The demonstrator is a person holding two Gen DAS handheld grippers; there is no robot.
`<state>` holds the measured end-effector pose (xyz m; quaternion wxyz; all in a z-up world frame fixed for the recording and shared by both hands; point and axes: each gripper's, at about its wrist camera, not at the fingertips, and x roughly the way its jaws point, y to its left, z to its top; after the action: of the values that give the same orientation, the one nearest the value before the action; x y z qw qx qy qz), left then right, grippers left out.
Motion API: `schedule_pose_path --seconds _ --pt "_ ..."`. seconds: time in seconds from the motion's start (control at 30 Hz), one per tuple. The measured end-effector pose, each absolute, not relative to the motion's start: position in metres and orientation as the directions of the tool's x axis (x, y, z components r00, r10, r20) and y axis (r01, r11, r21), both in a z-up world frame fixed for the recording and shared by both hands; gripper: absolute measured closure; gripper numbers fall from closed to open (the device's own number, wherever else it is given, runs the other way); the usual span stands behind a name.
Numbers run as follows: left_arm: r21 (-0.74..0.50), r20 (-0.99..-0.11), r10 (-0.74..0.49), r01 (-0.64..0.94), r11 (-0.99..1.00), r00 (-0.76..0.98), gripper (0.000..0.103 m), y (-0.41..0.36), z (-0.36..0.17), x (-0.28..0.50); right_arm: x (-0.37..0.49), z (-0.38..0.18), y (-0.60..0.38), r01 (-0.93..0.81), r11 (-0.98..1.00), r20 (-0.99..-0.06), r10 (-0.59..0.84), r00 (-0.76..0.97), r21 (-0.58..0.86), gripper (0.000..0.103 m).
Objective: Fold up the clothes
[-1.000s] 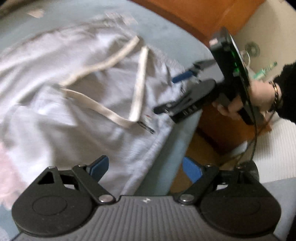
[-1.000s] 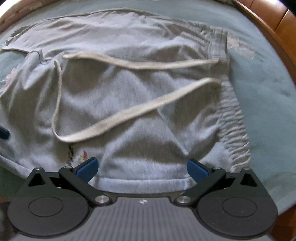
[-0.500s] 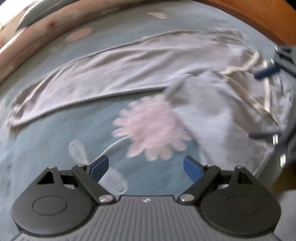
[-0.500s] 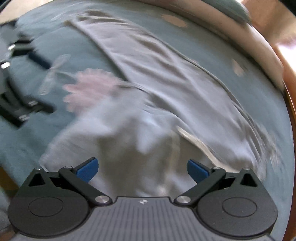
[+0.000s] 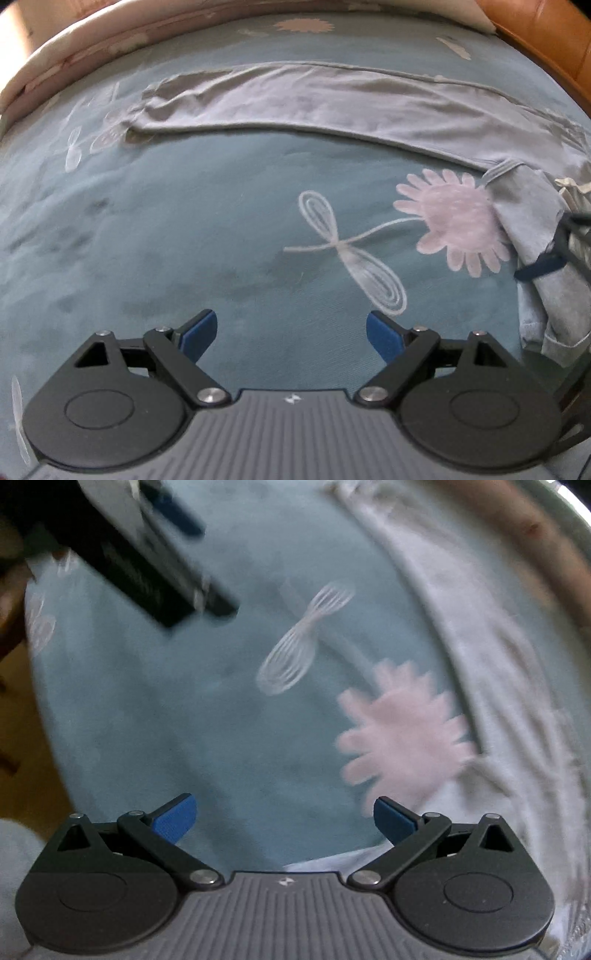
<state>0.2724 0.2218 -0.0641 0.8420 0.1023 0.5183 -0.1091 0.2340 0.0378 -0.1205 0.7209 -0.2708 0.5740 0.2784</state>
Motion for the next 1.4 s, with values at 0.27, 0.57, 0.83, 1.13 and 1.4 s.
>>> schedule_pose_path --seconds 0.27,0.57,0.83,1.13,1.4 --pt "0.030 -0.903 -0.088 0.266 0.963 0.421 0.015 0.211 -0.066 0.256 0.237 -0.131 0.002 -0.689 0.720 -0.995 -0.094 0.022 -0.084 0.000" --pt "0.012 -0.899 -0.138 0.340 0.940 0.415 0.015 0.157 -0.068 0.251 0.221 -0.115 -0.094 -0.631 0.748 -0.973 -0.225 0.046 -0.203 0.000" --pt "0.003 -0.900 -0.191 0.444 0.896 0.392 0.015 0.093 -0.070 0.258 0.215 -0.112 -0.175 -0.488 0.850 -0.980 -0.191 0.060 -0.196 0.000" --pt "0.042 -0.898 -0.145 0.409 0.912 0.416 0.015 0.077 -0.071 0.268 0.207 -0.055 -0.140 -0.583 0.811 -0.941 0.153 0.301 -0.054 0.000" --pt "0.061 -0.900 -0.098 0.344 0.937 0.425 0.016 0.094 -0.071 0.268 0.228 -0.085 -0.101 -0.648 0.762 -0.953 0.207 0.223 0.014 0.035"
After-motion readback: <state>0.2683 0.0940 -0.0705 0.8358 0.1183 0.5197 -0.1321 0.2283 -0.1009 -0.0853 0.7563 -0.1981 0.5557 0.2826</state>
